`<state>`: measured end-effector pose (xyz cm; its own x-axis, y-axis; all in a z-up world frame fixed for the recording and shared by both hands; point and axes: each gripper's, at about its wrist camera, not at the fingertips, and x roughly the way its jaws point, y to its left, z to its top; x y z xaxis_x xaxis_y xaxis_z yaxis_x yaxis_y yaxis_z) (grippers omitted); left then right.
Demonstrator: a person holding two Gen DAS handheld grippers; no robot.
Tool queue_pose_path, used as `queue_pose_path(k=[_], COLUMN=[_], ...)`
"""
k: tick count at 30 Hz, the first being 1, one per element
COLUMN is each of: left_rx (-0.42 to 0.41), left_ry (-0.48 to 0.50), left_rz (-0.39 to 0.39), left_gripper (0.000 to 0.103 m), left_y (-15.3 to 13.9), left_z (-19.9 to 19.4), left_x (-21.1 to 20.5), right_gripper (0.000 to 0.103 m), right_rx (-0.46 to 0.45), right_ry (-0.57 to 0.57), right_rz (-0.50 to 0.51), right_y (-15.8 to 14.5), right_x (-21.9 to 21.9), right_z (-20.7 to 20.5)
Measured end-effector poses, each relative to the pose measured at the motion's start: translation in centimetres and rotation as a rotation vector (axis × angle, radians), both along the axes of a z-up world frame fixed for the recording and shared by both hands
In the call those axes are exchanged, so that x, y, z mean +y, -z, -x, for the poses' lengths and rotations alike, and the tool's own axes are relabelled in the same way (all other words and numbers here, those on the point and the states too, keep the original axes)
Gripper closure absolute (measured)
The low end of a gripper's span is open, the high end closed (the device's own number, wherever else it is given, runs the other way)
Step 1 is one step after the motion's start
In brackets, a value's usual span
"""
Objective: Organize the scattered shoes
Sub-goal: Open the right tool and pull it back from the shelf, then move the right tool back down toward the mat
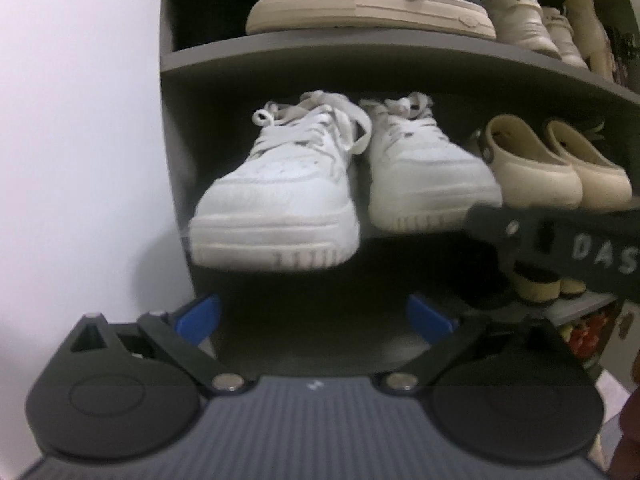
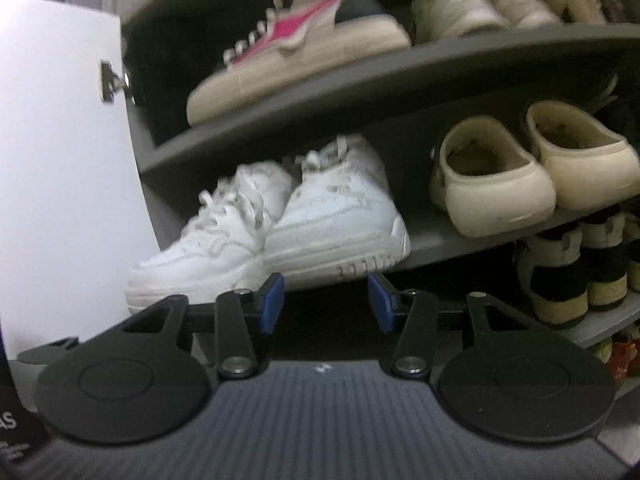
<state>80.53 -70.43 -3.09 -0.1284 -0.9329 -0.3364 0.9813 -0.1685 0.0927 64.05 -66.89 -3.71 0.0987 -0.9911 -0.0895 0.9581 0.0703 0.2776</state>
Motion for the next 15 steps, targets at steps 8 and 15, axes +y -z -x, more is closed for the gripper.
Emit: queue_pose_path(k=[8, 15], left_rx=[0.069, 0.130], left_ry=[-0.119, -0.123], left_rz=[0.131, 0.157], left_gripper=[0.000, 0.021], left_y=[-1.3, -1.7], left_z=[-2.4, -1.9], left_x=[3.4, 2.5], right_gripper=[0.064, 0.074], right_rx=[0.037, 0.027], right_ry=[0.055, 0.034], right_rz=[0.061, 0.066], right_y=[0.2, 0.3], right_x=[1.4, 0.4], right_z=[-0.3, -0.9])
